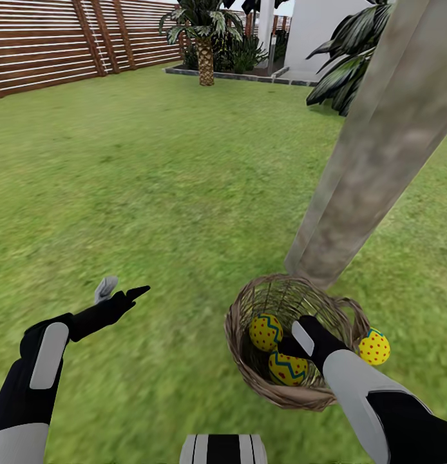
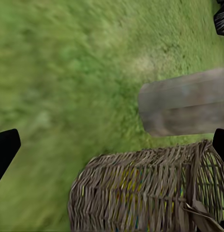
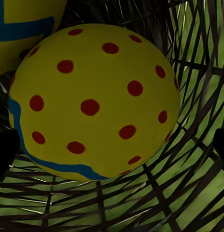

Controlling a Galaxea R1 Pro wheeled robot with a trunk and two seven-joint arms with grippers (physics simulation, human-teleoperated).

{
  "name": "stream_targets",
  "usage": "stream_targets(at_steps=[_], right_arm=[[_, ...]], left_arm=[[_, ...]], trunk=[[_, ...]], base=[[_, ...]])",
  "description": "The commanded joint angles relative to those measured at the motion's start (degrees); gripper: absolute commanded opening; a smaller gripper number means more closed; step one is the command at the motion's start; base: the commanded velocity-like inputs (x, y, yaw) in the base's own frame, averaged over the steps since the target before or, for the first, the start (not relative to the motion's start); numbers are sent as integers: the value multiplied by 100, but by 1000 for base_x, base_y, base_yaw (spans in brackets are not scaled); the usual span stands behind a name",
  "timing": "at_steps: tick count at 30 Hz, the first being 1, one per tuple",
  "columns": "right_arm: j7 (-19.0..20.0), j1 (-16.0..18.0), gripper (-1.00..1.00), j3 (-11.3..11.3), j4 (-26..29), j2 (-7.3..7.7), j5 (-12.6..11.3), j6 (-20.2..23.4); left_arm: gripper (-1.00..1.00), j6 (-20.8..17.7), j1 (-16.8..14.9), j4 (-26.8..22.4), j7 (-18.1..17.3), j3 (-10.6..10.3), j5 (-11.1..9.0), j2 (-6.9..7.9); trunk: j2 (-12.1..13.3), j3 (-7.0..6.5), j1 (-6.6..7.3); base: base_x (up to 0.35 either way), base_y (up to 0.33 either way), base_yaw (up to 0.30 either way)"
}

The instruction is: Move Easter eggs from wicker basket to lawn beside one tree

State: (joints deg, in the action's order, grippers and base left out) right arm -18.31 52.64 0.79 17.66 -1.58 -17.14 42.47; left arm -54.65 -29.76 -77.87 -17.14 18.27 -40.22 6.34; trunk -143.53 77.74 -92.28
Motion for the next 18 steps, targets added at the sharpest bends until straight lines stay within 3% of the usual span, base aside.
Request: stream_targets(at_steps=[1, 18], right_arm=[[-50, 1, 100, 10, 9, 0, -57, 15], [135, 1, 100, 23, 30, -9, -31, 7]], left_arm=[[100, -28, -4, 0, -44, 10, 32, -1], [100, -28, -4, 0, -44, 10, 32, -1]], trunk=[[-2, 14, 1], [-2, 163, 1]], base=[[0, 0, 0], [0, 0, 0]])
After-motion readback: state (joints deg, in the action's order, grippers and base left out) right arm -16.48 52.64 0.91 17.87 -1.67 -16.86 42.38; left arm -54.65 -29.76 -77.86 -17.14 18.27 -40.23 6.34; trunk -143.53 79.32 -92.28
